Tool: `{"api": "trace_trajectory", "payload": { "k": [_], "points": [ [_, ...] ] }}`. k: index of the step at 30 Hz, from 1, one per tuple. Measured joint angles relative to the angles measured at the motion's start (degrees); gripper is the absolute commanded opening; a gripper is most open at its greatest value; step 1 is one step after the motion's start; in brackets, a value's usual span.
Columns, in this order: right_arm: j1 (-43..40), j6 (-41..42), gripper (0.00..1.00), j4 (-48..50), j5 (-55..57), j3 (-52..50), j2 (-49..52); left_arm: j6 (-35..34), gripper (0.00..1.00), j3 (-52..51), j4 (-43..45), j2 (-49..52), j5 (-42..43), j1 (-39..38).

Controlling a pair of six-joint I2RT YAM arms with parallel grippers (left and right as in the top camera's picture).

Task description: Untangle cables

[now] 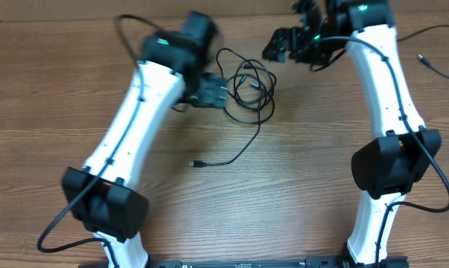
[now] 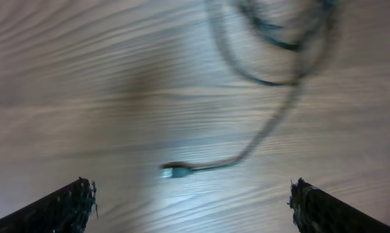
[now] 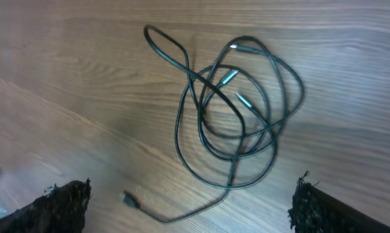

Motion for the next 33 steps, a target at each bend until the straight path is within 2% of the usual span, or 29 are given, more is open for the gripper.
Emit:
{"api": "trace_trajectory", "payload": {
  "k": [4,8,16,19,21,24,27,30,33],
  "points": [
    [2.2,0.1,1.0,7.6,0.1,-6.7,0.0,-0.8,0.99,0.0,-2.0,0.0,0.1,9.2],
    [4.3,0.1,0.99,15.9,0.6,-13.7,0.0,-1.7,0.99,0.0,-2.2,0.0,1.4,15.3],
    [7.5,-1.0,0.9,28.9,4.6,-23.5,0.0,-1.7,1.0,0.0,-2.1,0.0,2.5,19.0],
    [8.3,-1.4,0.91,32.7,7.8,-25.4,0.0,-1.7,1.0,0.0,-2.1,0.0,2.5,19.1],
    [8.5,-1.5,0.95,34.8,10.2,-26.1,0.1,-1.7,1.0,0.0,-2.1,0.0,2.7,19.1],
    [8.4,-1.7,0.94,37.4,14.1,-26.6,0.1,-1.7,0.99,0.0,-2.1,0.0,2.7,19.1],
    [8.4,-1.7,0.82,39.0,16.3,-26.8,0.0,-1.7,1.0,0.0,-2.1,0.0,2.8,19.1],
    [8.4,-1.7,0.8,40.6,17.5,-26.9,0.1,-1.7,1.0,0.0,-2.2,0.0,2.9,19.1],
    [8.4,-1.9,0.68,40.9,17.8,-26.9,0.1,-1.7,1.0,0.0,-2.1,0.0,2.9,19.1]
  ]
}}
